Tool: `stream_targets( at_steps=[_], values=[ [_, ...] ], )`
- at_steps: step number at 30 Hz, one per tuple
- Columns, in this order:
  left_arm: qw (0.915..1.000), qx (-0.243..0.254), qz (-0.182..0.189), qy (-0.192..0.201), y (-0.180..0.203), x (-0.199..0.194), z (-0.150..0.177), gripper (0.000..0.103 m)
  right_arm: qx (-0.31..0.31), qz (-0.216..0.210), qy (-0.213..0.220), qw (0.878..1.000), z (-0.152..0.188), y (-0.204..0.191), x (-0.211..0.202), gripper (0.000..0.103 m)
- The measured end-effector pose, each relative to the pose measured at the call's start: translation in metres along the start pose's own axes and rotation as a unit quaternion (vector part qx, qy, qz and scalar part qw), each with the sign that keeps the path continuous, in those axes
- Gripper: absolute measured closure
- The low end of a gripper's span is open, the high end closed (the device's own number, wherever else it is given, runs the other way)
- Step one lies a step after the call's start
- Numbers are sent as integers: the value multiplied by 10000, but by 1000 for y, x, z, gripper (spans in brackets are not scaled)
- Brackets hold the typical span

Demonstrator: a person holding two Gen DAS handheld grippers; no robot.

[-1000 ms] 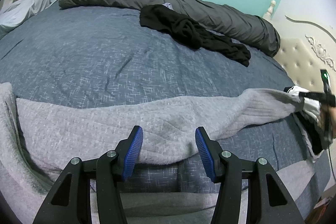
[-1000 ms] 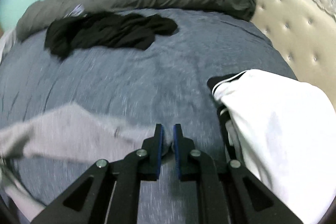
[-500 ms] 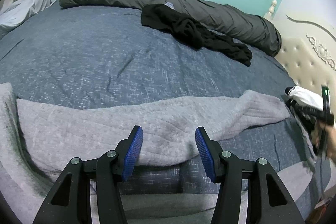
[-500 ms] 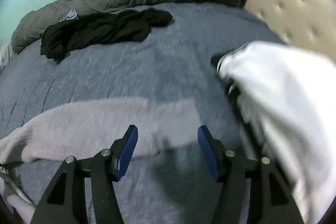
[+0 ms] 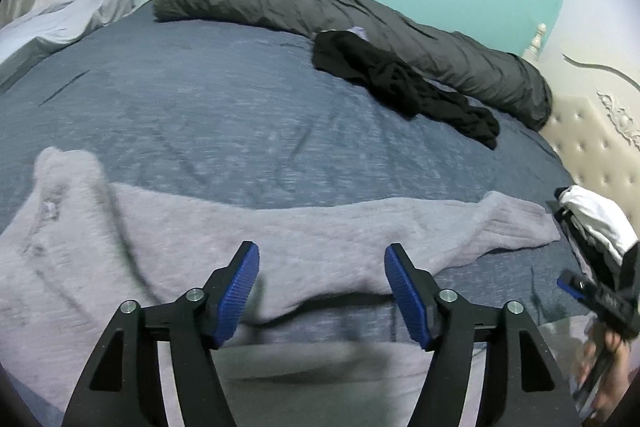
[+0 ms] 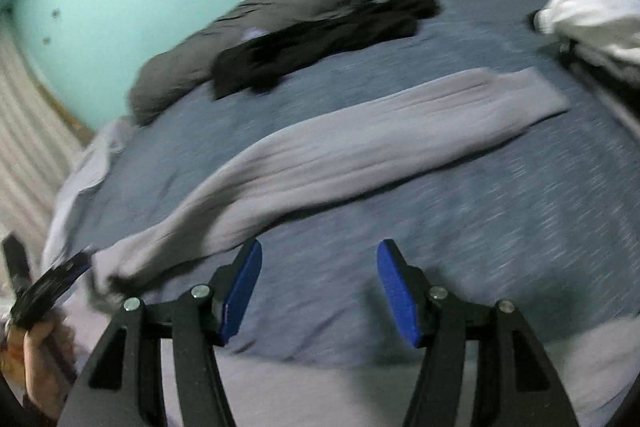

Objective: Fold clothes

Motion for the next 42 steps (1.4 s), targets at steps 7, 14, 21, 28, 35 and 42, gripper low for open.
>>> stream_targets(
  at_steps=[7,14,21,28,35,42],
  values=[
    [9985,-183,-482,-180,-63,-24,4,30,-519,-314,-245,9979,48,-36,13,41],
    [9913,-716,-988,-484,-160,-29,-19,30,-336,-517,-181,9979,50,-33,20,41],
    [9811,-1131,-1211,-1002,-213,-3,-18,29,-264,-579,-233,9977,50,-32,29,41],
    [9832,-1039,-991,-1122,-196,17,-10,31,-145,-598,-265,9978,51,-28,32,41],
    [9842,-665,-877,-1391,-177,26,1,90,-167,-641,-301,9973,53,-31,33,41],
    [9812,-533,-1093,-1501,-184,-24,21,94,-29,-735,-255,9970,48,-30,29,41]
  ],
)
Point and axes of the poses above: each gripper's, at about its wrist camera, not at the fingertips, and x roughly the way its jaws point, y to its right, z to its underside, the point moved 8 cm from there along x, roughly the way its jaws point, and after that the axes turned 11 degrees about x, right-handed, at the moved point
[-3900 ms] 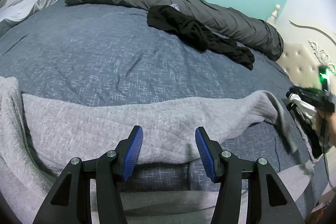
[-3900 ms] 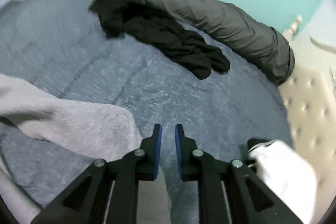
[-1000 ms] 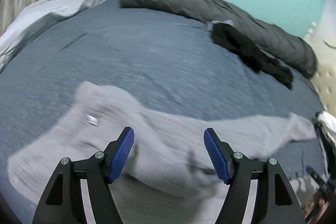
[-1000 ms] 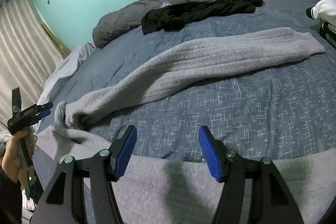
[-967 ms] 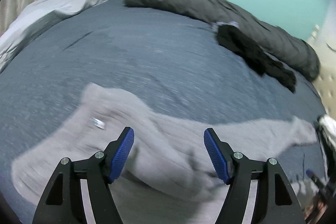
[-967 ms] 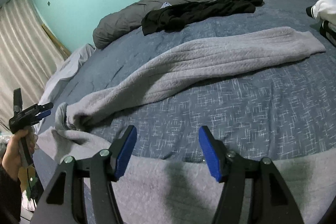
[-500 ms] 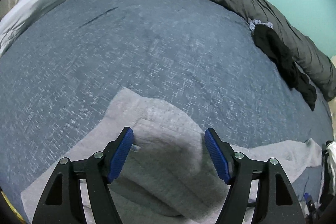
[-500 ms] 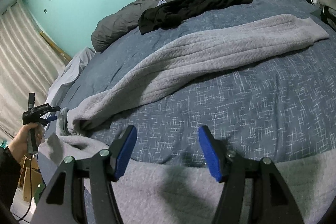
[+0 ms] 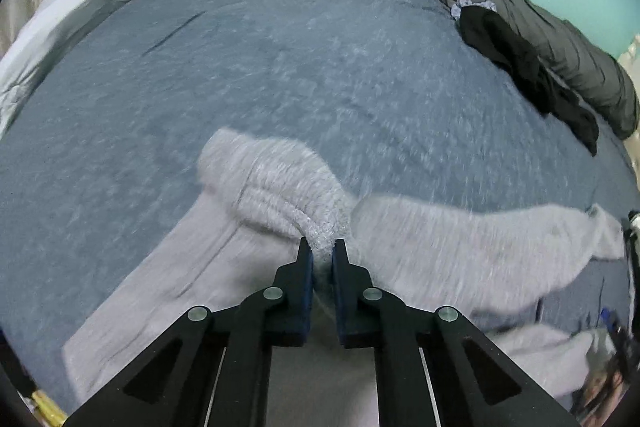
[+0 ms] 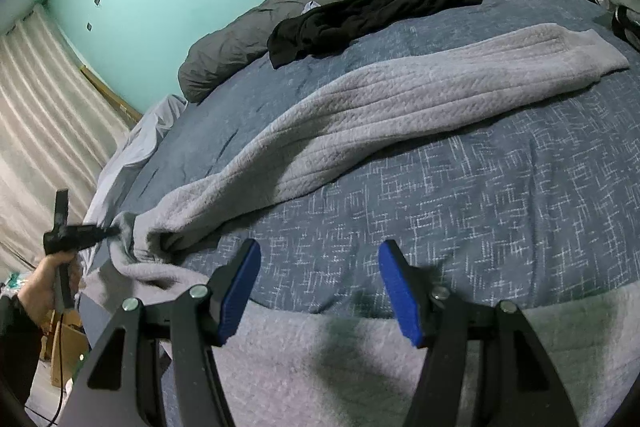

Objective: Fold clothes

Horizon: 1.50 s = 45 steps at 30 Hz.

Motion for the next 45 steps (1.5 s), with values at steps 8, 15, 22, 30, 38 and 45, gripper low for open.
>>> stream_targets(
  at_steps=[8,15,22,30,38,45],
  values=[
    [9981,-304,-86,-522,-26,5,51,92,45,-132,27,9999,-1,-7,-7,41],
    [9980,-403,-386,-287,-44,-21,30,50,23,-144,36,9999,-2,-10,-7,41],
    [9963,-689,-506,85,-74,-29,-26,35,-19,-117,65,9999,-3,-11,-5,40],
    [9961,-588,-520,-409,-78,28,-53,34,-125,3,-24,9999,2,-9,5,40],
    [9960,-359,60,-815,-63,63,-42,34,-147,106,-158,9997,7,-4,16,39],
    [9972,-41,168,-729,-47,63,-33,83,-194,119,-207,9995,12,-6,18,39]
  ],
)
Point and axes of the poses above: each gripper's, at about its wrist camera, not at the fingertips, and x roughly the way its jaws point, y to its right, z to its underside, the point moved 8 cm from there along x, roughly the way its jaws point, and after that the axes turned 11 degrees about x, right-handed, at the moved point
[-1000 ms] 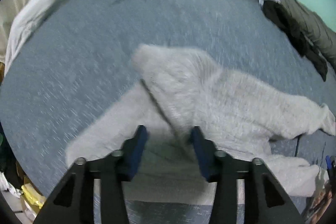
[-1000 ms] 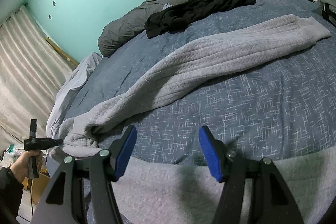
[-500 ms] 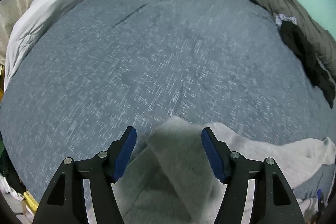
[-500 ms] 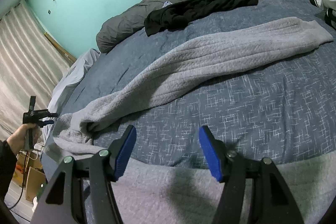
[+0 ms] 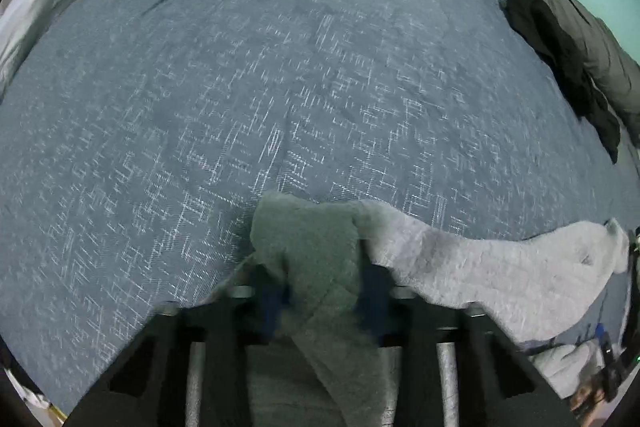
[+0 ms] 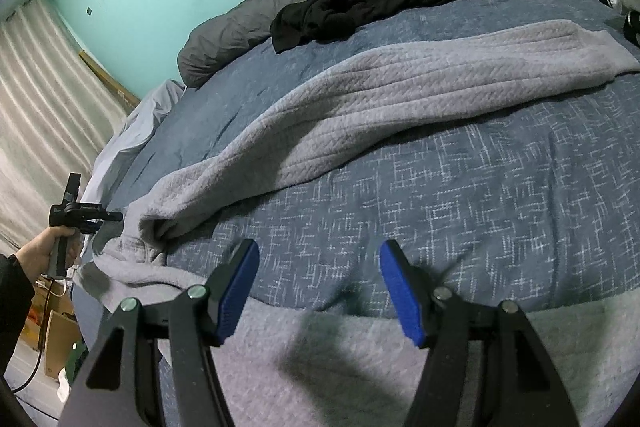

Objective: Fold clothes

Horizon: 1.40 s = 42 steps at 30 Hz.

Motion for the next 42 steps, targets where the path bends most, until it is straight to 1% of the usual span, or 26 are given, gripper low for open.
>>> stream_targets(
  at_steps=[2,4,7,9,11,13,14,15,16,17,18,19,20,21,22,23,25,26,30,34,37,42],
  values=[
    [9995,156,-202,203,2,-12,-6,86,-14,-5,-14,10000,1,-2,0,39],
    [9969,294,-491,541,2,-34,-15,88,-7,-27,2,10000,1,-2,-1,39],
    [9881,341,-897,1204,-2,-77,-34,89,16,-44,26,10000,-1,-1,-2,39],
    [9809,309,-1117,1562,-3,-101,-45,89,40,-59,36,10000,-2,-1,-3,39],
    [9749,255,-1280,1802,-5,-114,-54,89,43,-65,37,10000,-2,-1,-3,39],
    [9700,148,-1433,1957,-8,-118,-58,89,36,-73,39,10000,-2,-2,-3,39],
    [9699,78,-1476,1936,-11,-112,-59,89,30,-78,44,10000,-2,-2,-4,39],
    [9735,8,-1449,1767,-15,-98,-58,86,27,-82,50,10000,-3,-2,-4,39],
    [9808,-42,-1324,1433,-17,-78,-58,81,23,-84,51,9999,-3,-2,-4,39],
    [9855,-77,-1236,1159,-18,-62,-54,81,20,-82,47,10000,-3,-2,-4,39],
    [9876,-112,-1216,991,-20,-52,-49,80,19,-81,40,10000,-3,-2,-3,39],
    [9893,-147,-1196,822,-21,-42,-44,76,22,-79,28,10000,-3,-2,-3,39],
    [9900,-227,-1159,772,-25,-37,-39,72,26,-78,15,10000,-3,-2,-2,39],
    [9899,-343,-1107,817,-30,-38,-35,62,29,-78,5,10000,-3,-2,-2,39],
    [9894,-438,-1079,868,-35,-41,-31,56,31,-83,6,10000,-3,-2,-2,39],
    [9886,-514,-1071,922,-40,-46,-27,55,25,-89,13,10000,-3,-3,-2,39],
    [9873,-611,-1055,1018,-44,-60,-20,43,0,-92,21,10000,-4,-4,-3,39],
    [9870,-638,-1032,1055,-46,-67,-15,41,-15,-93,25,10000,-4,-5,-3,39],
    [9886,-691,-768,1092,-58,-87,8,40,-91,-77,26,9999,0,-11,-5,39],
    [9925,-607,-449,964,-51,-88,43,40,-235,-78,-33,9997,9,-21,-9,39],
    [9944,-589,-258,840,-44,-80,72,40,-276,-69,-166,9995,20,-28,-11,39],
    [9952,-741,9,634,-38,-59,112,40,-159,-106,-451,9988,44,-36,-25,39]
  ],
)
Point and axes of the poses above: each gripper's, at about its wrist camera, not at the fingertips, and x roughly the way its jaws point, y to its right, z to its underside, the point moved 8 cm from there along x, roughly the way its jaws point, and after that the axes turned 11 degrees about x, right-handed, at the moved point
